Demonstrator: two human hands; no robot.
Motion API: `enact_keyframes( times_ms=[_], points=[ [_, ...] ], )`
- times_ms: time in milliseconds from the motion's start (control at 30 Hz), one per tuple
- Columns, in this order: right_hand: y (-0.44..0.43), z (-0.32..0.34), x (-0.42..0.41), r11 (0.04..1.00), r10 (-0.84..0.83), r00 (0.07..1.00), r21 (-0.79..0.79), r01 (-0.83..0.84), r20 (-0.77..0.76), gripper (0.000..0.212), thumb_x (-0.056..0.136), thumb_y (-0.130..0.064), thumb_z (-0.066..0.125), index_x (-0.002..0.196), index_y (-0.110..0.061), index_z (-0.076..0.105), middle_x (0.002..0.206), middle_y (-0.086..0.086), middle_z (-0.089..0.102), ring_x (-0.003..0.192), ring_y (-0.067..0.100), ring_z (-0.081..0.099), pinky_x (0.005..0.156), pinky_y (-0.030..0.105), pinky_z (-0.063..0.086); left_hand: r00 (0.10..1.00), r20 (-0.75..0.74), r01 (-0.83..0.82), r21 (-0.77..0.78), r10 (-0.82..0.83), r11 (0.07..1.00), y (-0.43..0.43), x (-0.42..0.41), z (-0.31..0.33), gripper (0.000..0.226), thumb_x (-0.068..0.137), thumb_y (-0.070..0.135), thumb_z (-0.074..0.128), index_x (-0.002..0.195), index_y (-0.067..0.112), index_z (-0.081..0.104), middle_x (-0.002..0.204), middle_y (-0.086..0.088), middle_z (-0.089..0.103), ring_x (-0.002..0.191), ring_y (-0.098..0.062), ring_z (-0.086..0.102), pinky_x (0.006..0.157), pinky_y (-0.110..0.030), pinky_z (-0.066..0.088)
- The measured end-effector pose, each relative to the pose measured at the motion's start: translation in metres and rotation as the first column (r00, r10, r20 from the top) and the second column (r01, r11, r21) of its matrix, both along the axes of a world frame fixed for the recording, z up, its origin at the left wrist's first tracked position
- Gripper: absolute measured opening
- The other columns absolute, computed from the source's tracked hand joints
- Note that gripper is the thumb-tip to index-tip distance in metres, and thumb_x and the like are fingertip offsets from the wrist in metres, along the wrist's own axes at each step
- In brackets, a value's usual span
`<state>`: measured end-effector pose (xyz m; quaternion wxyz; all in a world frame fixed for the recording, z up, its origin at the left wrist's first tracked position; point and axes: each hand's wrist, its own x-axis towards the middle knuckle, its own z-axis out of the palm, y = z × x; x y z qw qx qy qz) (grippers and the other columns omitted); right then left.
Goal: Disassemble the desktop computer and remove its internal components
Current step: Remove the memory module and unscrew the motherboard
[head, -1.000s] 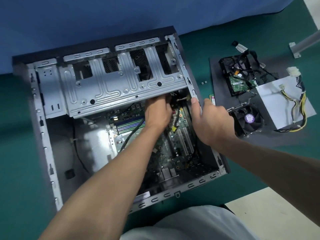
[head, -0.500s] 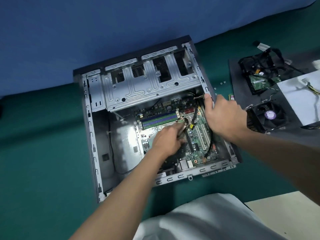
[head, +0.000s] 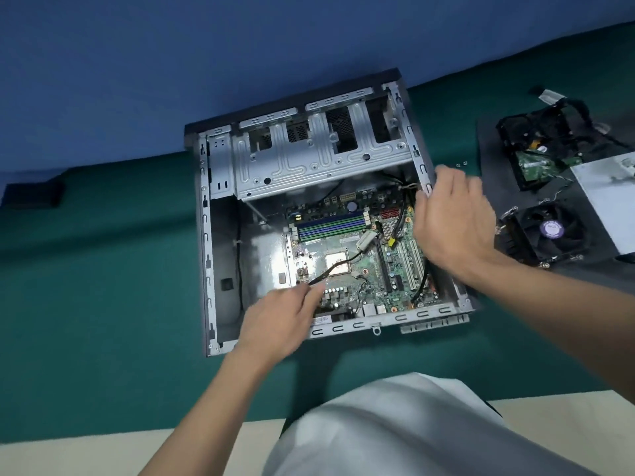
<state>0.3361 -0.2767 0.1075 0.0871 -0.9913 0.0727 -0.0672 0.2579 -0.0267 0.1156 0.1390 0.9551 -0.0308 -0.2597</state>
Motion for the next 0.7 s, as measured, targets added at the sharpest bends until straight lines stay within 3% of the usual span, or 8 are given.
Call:
enact_keyframes(
  times_ms=[100, 200, 267, 367, 433, 500, 600, 700],
  points=[
    [0.005, 0.005, -0.006, 0.936, 0.316, 0.948, -0.155, -0.317, -0.035, 0.044, 0.076, -0.011, 0.06, 0.118, 0.0, 0.05, 0.129, 0.025, 0.045, 0.114, 0.041, 0.042, 0.089, 0.052, 0.042, 0.991, 0.131, -0.025, 0.137, 0.006, 0.99, 0.01, -0.017, 0.0, 0.07, 0.09, 0.069, 0.0, 0.065, 0.022, 0.045, 0.06, 0.008, 0.05, 0.066, -0.027, 0.059, 0.059, -0.033, 0.036],
    [0.017, 0.002, -0.012, 0.744, 0.614, 0.77, -0.197, -0.638, -0.174, 0.037, 0.072, -0.016, 0.068, 0.106, -0.002, 0.063, 0.117, 0.02, 0.057, 0.107, 0.033, 0.049, 0.087, 0.049, 0.045, 0.993, 0.116, -0.047, 0.107, 0.034, 0.993, 0.006, -0.012, -0.005, 0.067, 0.09, 0.069, 0.002, 0.066, 0.023, 0.045, 0.064, 0.007, 0.056, 0.067, -0.026, 0.059, 0.061, -0.035, 0.038],
    [0.031, -0.002, -0.018, 0.632, 0.725, 0.618, -0.063, -0.772, -0.306, 0.03, 0.083, -0.019, 0.061, 0.111, -0.008, 0.062, 0.11, 0.01, 0.062, 0.1, 0.024, 0.054, 0.088, 0.04, 0.048, 0.994, 0.071, -0.083, 0.059, 0.079, 0.995, 0.003, -0.004, -0.01, 0.063, 0.093, 0.067, 0.007, 0.07, 0.024, 0.047, 0.074, 0.003, 0.061, 0.074, -0.027, 0.058, 0.066, -0.038, 0.038],
    [0.048, -0.014, -0.019, 0.618, 0.755, 0.519, 0.171, -0.767, -0.4, 0.025, 0.092, -0.016, 0.048, 0.115, -0.012, 0.059, 0.099, 0.003, 0.06, 0.091, 0.019, 0.059, 0.078, 0.03, 0.05, 0.988, 0.045, -0.151, 0.035, 0.149, 0.988, 0.002, 0.0, -0.011, 0.058, 0.097, 0.061, 0.011, 0.069, 0.024, 0.045, 0.072, 0.004, 0.053, 0.074, -0.028, 0.052, 0.067, -0.038, 0.034],
    [0.056, -0.023, -0.014, 0.643, 0.748, 0.542, 0.218, -0.734, -0.384, 0.021, 0.093, -0.014, 0.047, 0.11, -0.013, 0.059, 0.095, 0.001, 0.059, 0.089, 0.019, 0.06, 0.074, 0.027, 0.051, 0.983, 0.088, -0.167, 0.032, 0.163, 0.985, 0.003, -0.002, -0.008, 0.053, 0.1, 0.056, 0.017, 0.071, 0.023, 0.047, 0.068, 0.006, 0.051, 0.072, -0.027, 0.054, 0.064, -0.037, 0.035],
    [0.061, -0.03, -0.003, 0.694, 0.714, 0.603, 0.248, -0.676, -0.355, 0.021, 0.093, -0.012, 0.046, 0.109, -0.013, 0.06, 0.098, 0.002, 0.06, 0.093, 0.02, 0.059, 0.079, 0.031, 0.053, 0.966, 0.244, -0.11, 0.061, 0.092, 0.992, 0.007, -0.004, -0.003, 0.044, 0.102, 0.046, 0.029, 0.08, 0.022, 0.059, 0.077, 0.002, 0.062, 0.076, -0.026, 0.06, 0.064, -0.035, 0.041],
    [0.074, -0.036, 0.024, 0.768, 0.64, 0.715, 0.244, -0.592, -0.28, 0.025, 0.094, -0.015, 0.046, 0.116, -0.01, 0.058, 0.11, 0.008, 0.062, 0.102, 0.024, 0.053, 0.088, 0.039, 0.049, 0.881, 0.467, -0.015, 0.199, -0.081, 0.98, 0.029, 0.004, -0.001, 0.036, 0.097, 0.035, 0.041, 0.1, 0.013, 0.069, 0.107, -0.006, 0.07, 0.101, -0.024, 0.062, 0.089, -0.038, 0.042],
    [0.097, -0.038, 0.048, 0.799, 0.598, 0.765, 0.249, -0.547, -0.241, 0.03, 0.096, -0.017, 0.045, 0.123, -0.007, 0.055, 0.113, 0.012, 0.062, 0.104, 0.028, 0.053, 0.088, 0.04, 0.047, 0.871, 0.483, -0.062, 0.293, -0.092, 0.954, 0.062, 0.015, -0.003, 0.048, 0.098, 0.039, 0.039, 0.13, 0.007, 0.056, 0.143, -0.011, 0.05, 0.13, -0.025, 0.047, 0.11, -0.039, 0.025]
  ],
)
